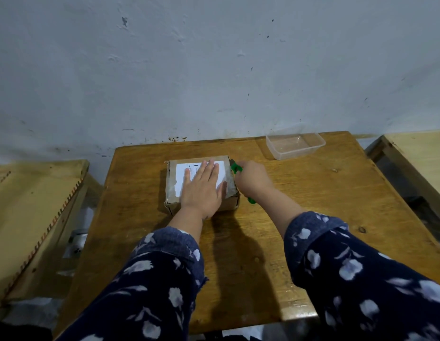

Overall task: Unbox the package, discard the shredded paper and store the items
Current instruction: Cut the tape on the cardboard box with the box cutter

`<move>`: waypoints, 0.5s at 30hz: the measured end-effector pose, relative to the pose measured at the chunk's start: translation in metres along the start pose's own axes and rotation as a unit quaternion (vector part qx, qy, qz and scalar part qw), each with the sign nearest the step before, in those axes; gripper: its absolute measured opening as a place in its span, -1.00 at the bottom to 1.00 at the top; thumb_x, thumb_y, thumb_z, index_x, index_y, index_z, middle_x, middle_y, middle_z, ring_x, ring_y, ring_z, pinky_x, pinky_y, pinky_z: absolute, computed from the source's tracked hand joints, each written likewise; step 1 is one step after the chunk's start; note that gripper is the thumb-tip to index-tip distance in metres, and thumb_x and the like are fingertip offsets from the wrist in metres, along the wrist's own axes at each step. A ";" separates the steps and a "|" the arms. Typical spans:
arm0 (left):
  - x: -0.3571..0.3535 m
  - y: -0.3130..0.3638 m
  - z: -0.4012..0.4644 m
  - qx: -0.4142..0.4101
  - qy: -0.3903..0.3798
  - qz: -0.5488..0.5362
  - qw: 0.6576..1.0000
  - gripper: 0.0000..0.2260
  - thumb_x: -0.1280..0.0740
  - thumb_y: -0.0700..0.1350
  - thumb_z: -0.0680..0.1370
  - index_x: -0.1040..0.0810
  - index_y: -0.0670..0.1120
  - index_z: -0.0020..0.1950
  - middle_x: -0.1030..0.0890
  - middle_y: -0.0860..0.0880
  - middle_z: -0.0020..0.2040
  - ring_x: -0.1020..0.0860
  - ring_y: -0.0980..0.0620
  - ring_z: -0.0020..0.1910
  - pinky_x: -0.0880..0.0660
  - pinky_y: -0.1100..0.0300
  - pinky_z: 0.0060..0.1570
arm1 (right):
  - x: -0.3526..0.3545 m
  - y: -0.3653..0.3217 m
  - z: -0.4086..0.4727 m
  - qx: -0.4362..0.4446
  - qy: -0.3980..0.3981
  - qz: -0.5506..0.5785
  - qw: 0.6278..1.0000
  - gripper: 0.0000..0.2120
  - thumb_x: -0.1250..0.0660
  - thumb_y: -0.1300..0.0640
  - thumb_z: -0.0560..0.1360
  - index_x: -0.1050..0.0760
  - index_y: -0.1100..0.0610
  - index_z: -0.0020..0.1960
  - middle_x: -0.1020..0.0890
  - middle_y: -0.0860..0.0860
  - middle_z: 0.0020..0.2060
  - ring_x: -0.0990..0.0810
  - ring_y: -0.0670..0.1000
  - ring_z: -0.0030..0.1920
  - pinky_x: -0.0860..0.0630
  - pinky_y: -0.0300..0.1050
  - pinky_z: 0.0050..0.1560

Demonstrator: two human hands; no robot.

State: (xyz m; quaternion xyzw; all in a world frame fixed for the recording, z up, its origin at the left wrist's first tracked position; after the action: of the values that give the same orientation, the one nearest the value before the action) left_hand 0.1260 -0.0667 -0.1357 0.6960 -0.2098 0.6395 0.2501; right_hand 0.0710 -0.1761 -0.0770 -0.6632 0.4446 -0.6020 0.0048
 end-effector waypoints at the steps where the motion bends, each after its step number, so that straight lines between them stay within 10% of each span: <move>1: 0.000 0.000 0.000 0.000 0.000 0.000 1.000 -0.46 0.18 0.15 0.64 0.12 -0.03 0.57 0.11 0.01 0.59 0.18 0.03 0.56 0.19 -0.14 0.49 | 0.000 0.000 -0.002 0.002 -0.004 -0.008 1.000 -0.62 -0.14 0.26 0.56 -0.43 0.08 0.34 -0.61 0.14 0.08 -0.62 0.10 -0.07 -0.61 -0.05 -0.14; 15: 0.002 0.001 0.000 0.009 -0.011 -0.011 1.000 -0.47 0.14 0.13 0.64 0.09 -0.04 0.58 0.11 0.02 0.59 0.17 0.05 0.56 0.20 -0.12 0.48 | -0.005 0.019 -0.043 0.036 -0.031 -0.051 0.998 -0.54 -0.14 0.27 0.54 -0.39 -0.01 0.40 -0.63 0.13 0.10 -0.61 0.10 -0.14 -0.45 -0.17 -0.39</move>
State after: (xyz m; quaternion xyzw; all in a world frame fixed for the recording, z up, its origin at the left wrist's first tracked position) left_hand 0.1257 -0.0675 -0.1338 0.7072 -0.1992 0.6312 0.2484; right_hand 0.0257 -0.1618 -0.0795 -0.7025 0.3877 -0.5966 0.0120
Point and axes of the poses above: each hand's wrist, its own z-axis towards the middle knuckle, its own x-axis out of the back of the hand, y = z × x, the point moved 7 cm from there along z, towards the middle knuckle
